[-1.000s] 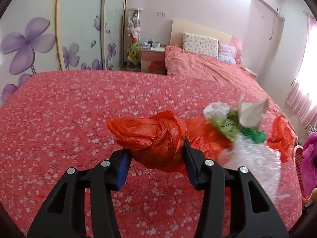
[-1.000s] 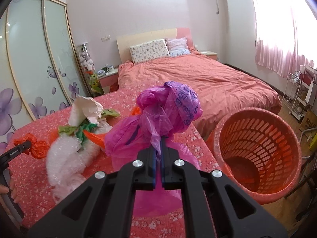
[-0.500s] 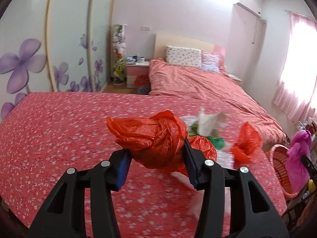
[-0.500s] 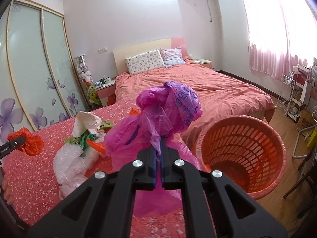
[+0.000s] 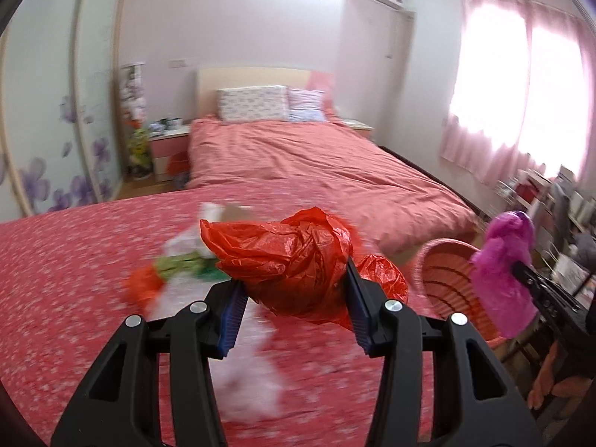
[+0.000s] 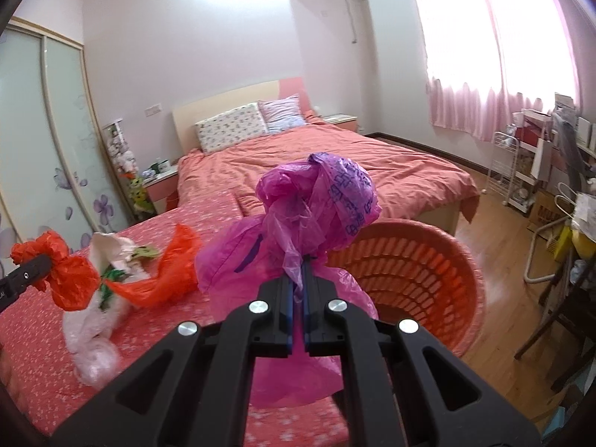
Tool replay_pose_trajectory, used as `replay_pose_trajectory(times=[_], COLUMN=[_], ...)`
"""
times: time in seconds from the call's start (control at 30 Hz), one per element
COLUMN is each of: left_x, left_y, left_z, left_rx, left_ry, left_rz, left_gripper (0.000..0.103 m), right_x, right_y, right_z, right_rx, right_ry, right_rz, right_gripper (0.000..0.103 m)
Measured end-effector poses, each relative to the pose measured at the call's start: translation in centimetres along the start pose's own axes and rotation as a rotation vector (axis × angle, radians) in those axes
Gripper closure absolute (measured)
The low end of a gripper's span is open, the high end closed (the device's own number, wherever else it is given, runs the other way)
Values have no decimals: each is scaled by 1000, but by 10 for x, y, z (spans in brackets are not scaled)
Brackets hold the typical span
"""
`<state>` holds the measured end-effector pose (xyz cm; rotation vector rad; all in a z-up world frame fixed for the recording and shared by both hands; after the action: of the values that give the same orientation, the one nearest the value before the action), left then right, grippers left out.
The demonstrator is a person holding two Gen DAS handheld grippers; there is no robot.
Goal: Collect trash
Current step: 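Carry the purple and orange bags in both tools over the orange basket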
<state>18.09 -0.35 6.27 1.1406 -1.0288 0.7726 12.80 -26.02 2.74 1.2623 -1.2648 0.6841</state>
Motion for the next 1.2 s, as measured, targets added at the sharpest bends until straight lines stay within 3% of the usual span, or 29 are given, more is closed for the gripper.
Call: replay_pose_trajectory(times=[0.57,0.87,1.2], left_x=[-21,-33,-39], left_y=[-72,-96,-109], left_z=[117,153,168], left_rx=[-269,-323,-345], left_ry=[-40,-73,-77], left_rz=[-95,-131,-167], left_gripper=[54,54,53], right_x=[1,4,-1], right_y=[-19,-26,-37], right_z=[80,104,108], right_rx=[-125,-162,-178], right_ry=[-69,-89,-89], right_rz=[-5,20,22], right_gripper=[98,98,97])
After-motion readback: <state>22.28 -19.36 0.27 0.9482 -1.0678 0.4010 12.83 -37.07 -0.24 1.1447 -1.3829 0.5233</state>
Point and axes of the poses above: each gripper's, at about its wrist camera, not at the fingertips, and y roughly against the way its jaws point, z to its right, x to its top, the point moved 1 cm from there along -y, roughly the way its jaws point, and after that the axes turned 13 degrees about z, right-handed, at the moved point
